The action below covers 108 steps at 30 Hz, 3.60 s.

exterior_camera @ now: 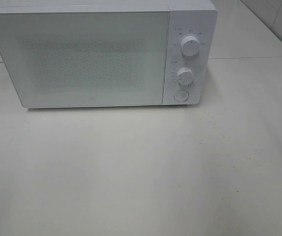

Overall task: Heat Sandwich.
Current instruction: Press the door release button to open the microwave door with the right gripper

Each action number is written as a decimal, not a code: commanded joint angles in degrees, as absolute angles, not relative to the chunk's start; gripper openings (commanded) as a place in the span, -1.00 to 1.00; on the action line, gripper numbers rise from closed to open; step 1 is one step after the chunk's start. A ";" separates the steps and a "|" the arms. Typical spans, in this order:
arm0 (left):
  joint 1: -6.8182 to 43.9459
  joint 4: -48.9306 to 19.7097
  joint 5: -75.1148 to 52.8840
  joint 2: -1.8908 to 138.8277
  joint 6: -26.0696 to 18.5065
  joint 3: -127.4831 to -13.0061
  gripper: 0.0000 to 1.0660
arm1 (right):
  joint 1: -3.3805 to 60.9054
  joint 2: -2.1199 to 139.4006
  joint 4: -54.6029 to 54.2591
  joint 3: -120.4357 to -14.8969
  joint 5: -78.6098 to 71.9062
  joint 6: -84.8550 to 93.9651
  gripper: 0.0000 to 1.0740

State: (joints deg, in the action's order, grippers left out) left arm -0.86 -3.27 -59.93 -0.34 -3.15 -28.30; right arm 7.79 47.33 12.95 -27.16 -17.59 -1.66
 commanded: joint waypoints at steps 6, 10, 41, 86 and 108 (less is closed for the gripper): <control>-0.57 -3.67 -59.47 -1.32 -3.21 -28.19 0.43 | 12.55 59.19 15.18 -27.22 -26.36 -6.99 -0.58; -0.57 -3.67 -59.47 -1.32 -3.21 -28.19 0.43 | 15.01 64.06 14.67 -27.22 -28.30 -9.51 -0.91; -0.57 -3.67 -59.47 -1.32 -3.21 -28.19 0.43 | 24.87 105.48 -0.63 -27.33 -64.63 -63.25 -1.00; -0.57 -3.67 -59.47 -1.32 -3.21 -28.19 0.43 | 24.87 119.52 -14.84 -45.49 -50.31 -68.64 -0.96; -0.57 -3.67 -59.47 -1.32 -3.21 -28.19 0.43 | 24.69 119.52 -19.54 -49.96 -49.39 -67.32 -0.94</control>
State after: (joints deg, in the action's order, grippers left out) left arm -0.86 -3.27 -59.93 -0.34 -3.15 -28.30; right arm 24.87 119.92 -18.62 -48.19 -44.92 -68.30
